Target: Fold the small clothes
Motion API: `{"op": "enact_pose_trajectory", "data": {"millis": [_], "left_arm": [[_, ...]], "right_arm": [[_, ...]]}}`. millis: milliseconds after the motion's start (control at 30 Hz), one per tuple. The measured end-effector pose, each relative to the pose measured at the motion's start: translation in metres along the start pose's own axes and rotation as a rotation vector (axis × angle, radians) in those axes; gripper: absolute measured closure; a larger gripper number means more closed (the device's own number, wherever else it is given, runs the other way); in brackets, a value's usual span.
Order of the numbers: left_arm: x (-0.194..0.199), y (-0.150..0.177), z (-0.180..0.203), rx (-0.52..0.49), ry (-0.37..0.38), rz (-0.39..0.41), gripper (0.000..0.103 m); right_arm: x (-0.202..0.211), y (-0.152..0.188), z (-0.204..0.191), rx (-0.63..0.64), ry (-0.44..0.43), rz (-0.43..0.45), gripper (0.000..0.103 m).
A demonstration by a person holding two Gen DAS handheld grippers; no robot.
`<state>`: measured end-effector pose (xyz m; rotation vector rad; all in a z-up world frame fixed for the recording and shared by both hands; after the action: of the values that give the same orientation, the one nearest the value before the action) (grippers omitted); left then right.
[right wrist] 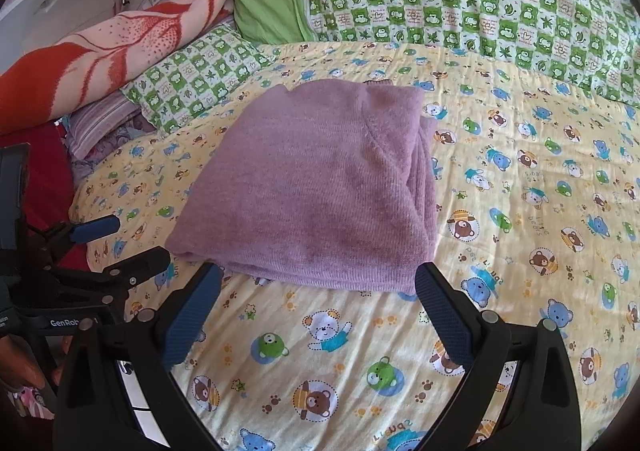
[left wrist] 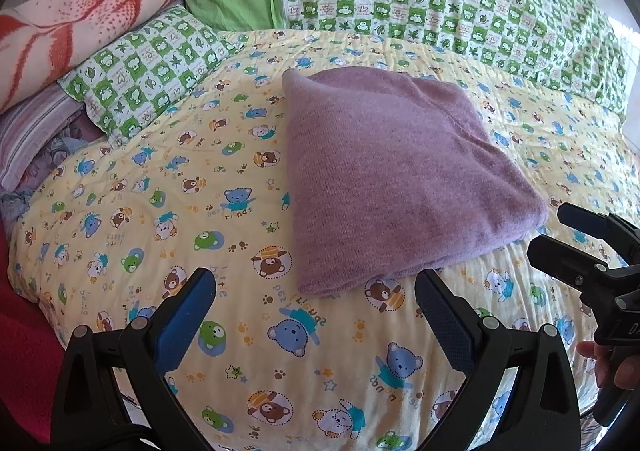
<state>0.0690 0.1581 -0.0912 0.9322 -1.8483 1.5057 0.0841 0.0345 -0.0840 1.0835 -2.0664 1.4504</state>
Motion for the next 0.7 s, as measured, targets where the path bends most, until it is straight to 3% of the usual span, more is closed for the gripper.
{"op": "enact_pose_trajectory", "data": {"millis": [367,700], "left_arm": [[0.007,-0.01,-0.009,-0.002,-0.041,0.025,0.004],[0.002,-0.034,-0.026,0.056,-0.041,0.034,0.004]], "right_arm": [[-0.001,-0.001,-0.001,-0.006,-0.004,0.001,0.006],[0.0,-0.027,-0.001,-0.02,-0.017,0.024,0.006]]}}
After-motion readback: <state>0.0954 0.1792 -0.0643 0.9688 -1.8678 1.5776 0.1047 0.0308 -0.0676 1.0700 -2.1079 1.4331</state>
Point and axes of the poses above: each gripper's, at about its wrist camera, not at the fingertips, and x roughly against the way its jaws point, z to its right, y to its underside, the point moved 9 cm from there along -x, roughly the way its jaws point, and after that the axes turned 15 degrees about -x, right-handed, at the moved point
